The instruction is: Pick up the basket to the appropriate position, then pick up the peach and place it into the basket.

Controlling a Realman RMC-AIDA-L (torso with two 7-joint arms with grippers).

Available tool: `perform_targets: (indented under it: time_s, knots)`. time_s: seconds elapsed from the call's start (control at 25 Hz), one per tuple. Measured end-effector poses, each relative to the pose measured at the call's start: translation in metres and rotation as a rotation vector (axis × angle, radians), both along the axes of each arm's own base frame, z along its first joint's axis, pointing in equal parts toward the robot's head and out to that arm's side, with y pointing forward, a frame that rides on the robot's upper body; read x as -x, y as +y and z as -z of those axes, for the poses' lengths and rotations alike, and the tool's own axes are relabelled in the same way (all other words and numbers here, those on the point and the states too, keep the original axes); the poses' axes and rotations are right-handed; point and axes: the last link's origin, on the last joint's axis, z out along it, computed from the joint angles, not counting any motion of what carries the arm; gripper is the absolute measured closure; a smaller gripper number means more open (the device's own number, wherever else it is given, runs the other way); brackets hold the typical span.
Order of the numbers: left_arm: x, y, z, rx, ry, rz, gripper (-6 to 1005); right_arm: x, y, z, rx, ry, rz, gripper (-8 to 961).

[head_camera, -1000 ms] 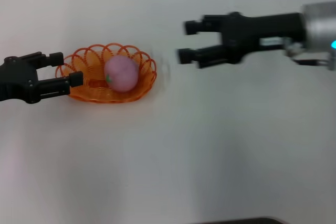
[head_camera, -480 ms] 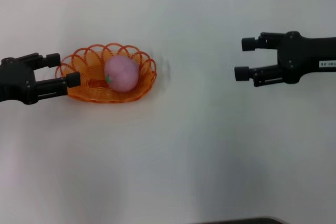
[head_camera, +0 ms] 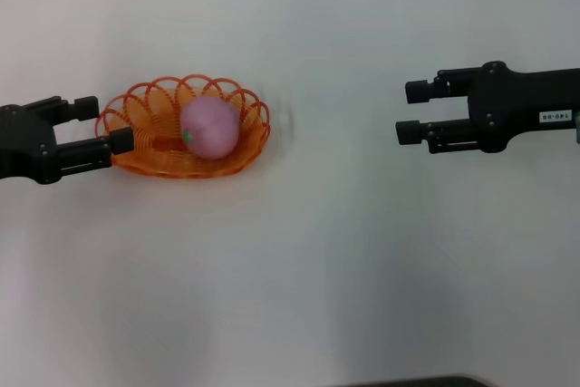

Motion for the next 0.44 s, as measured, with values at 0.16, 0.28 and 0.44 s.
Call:
perform_targets:
  time_s: [0.16, 0.28, 0.44]
  knots:
    - [0.0023, -0.0012, 0.0014, 0.011, 0.014, -0.007, 188, 0.0022, 0.0016, 0.0009, 0.0, 0.002, -0.004, 230]
    - [0.0029, -0.0015, 0.002, 0.015, 0.02, -0.008, 188, 0.0039, 0.0031, 0.001, 0.0, 0.002, -0.008, 230]
    - [0.0031, -0.0015, 0.0022, 0.016, 0.021, -0.009, 188, 0.0045, 0.0034, 0.0017, 0.0, 0.003, -0.009, 230]
